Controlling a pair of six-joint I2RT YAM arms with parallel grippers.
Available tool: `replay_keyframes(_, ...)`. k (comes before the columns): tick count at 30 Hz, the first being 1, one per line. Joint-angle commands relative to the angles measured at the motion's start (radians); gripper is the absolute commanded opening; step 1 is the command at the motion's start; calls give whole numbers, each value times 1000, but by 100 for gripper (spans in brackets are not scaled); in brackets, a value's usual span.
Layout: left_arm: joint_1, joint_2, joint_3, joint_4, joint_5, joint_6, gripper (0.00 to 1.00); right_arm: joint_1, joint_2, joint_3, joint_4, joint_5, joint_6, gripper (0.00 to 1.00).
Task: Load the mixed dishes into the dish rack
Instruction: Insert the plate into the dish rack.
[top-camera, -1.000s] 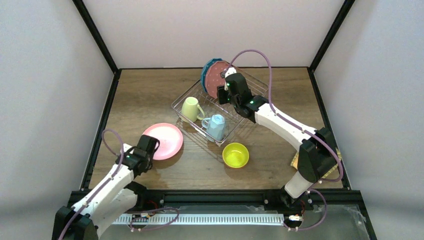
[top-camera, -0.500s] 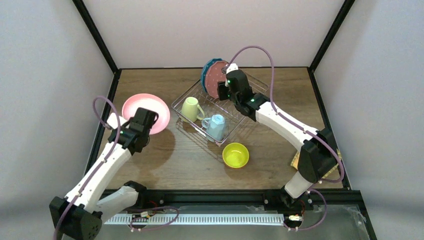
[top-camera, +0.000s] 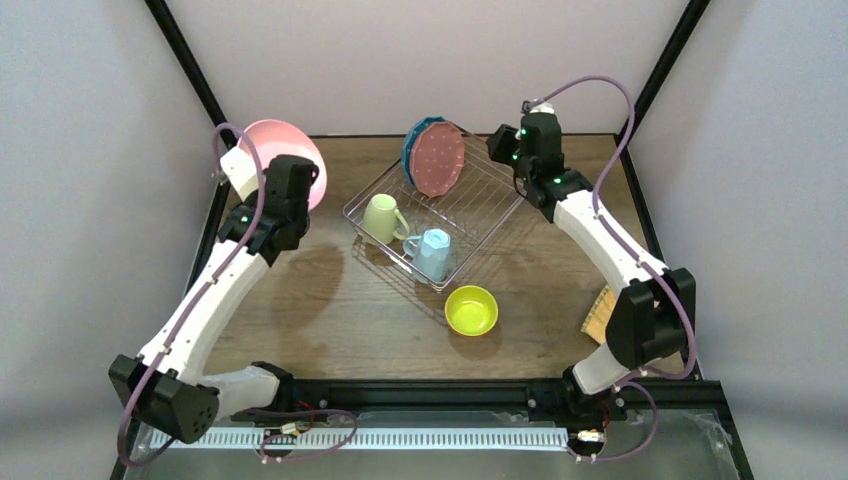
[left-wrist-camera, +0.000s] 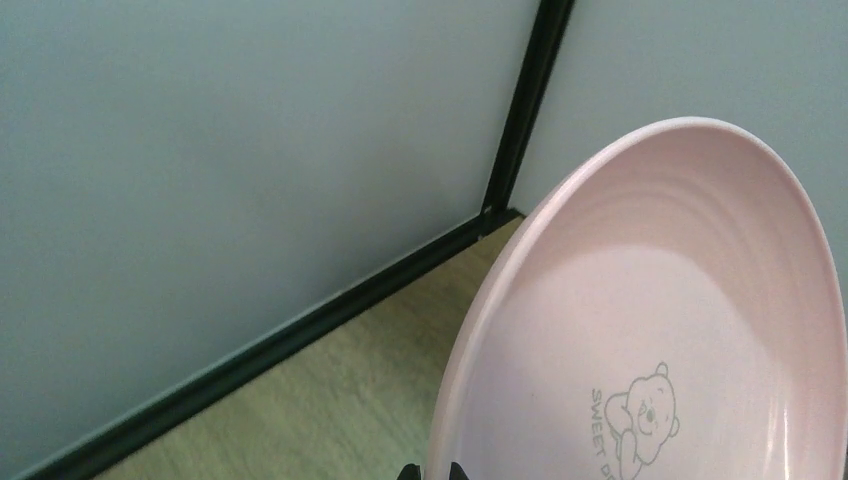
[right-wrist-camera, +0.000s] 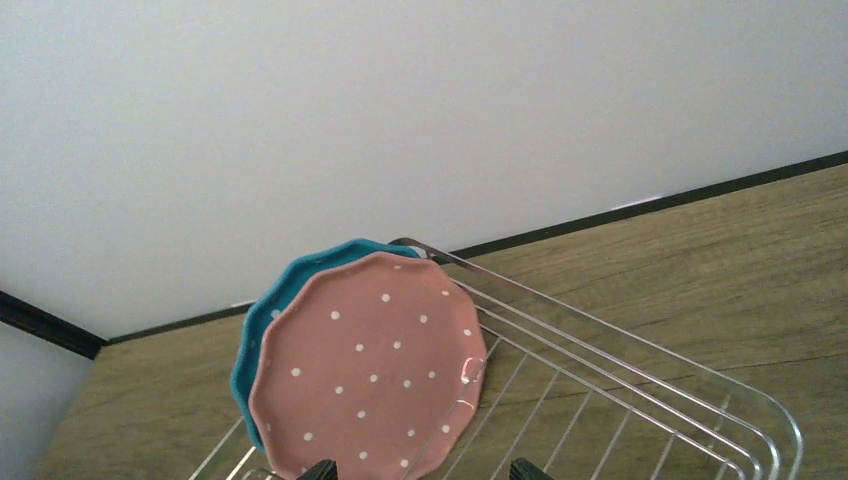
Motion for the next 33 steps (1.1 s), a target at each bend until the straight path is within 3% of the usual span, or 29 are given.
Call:
replay_keyframes(1, -11, 16, 35, 287, -49, 351, 3, -22, 8, -27, 41, -57, 110, 98)
replay_keyframes(9, -53, 85, 29, 634, 56, 683, 3, -116, 53, -91, 99, -171, 299, 98)
replay_keyframes(14, -109, 161, 56, 770, 150, 842, 3, -133, 75, -91, 113, -158, 312, 98)
replay_keyframes(25, -210, 387, 217, 934, 277, 1133, 3, -181, 127, -79, 138, -165, 320, 98)
replay_keyframes(33, -248, 484, 234, 1010, 295, 1261, 3, -186, 150, -68, 170, -146, 304, 98)
